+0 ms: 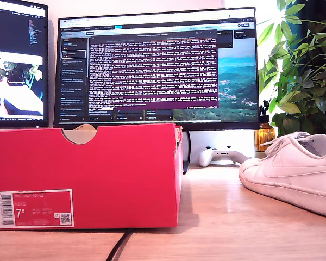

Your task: Pack the white shoes by picking the first shoe and placing it inside the red shoebox, left side, then picking and rotating the second shoe and placing it in the shoebox

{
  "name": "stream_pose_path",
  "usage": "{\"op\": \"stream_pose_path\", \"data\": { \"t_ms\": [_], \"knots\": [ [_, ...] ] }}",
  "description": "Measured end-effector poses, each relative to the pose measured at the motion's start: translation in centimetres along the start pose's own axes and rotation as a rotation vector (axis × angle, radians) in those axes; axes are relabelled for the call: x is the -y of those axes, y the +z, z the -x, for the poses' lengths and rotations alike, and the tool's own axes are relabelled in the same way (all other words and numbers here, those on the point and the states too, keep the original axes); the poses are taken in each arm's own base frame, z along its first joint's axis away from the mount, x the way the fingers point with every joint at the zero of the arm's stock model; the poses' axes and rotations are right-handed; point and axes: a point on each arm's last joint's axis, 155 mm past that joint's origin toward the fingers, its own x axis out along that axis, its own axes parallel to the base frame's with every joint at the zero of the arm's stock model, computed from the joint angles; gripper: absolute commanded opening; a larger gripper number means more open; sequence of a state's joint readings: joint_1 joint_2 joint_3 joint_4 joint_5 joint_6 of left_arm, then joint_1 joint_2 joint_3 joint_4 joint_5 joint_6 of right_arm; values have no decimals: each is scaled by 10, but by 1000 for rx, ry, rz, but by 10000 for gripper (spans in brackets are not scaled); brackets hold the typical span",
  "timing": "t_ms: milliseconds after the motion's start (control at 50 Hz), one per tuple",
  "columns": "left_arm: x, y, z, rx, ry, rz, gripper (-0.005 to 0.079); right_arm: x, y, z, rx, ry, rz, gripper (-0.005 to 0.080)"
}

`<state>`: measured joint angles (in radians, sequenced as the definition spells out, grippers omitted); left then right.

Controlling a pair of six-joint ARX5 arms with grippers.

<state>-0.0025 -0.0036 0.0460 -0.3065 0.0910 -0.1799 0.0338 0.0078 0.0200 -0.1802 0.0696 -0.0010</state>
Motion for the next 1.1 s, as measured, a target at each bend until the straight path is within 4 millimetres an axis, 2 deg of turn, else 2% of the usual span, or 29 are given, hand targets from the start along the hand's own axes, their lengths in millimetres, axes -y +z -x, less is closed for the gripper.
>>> {"op": "stream_pose_path", "data": {
  "t_ms": [360,520,600,760,880,1000,1100],
  "knots": [
    [1,0,0,0,-4,0,-19,0,0,0,2,2,0,-10],
    [8,4,0,17,-43,3,-19,-11,17,1,66,62,-25,-10],
    [18,16,1,61,-95,13,-19,-19,35,3,136,111,-93,-10],
    [40,43,8,157,-206,11,-19,-31,92,20,366,194,-98,-10],
    [58,77,23,264,-288,9,-19,-39,128,40,522,262,-120,-10],
    [76,117,46,391,-381,42,-19,-48,138,49,548,338,-171,-10],
    [90,129,59,411,-454,39,-19,-56,140,51,515,381,-176,-10]
  ]
}}
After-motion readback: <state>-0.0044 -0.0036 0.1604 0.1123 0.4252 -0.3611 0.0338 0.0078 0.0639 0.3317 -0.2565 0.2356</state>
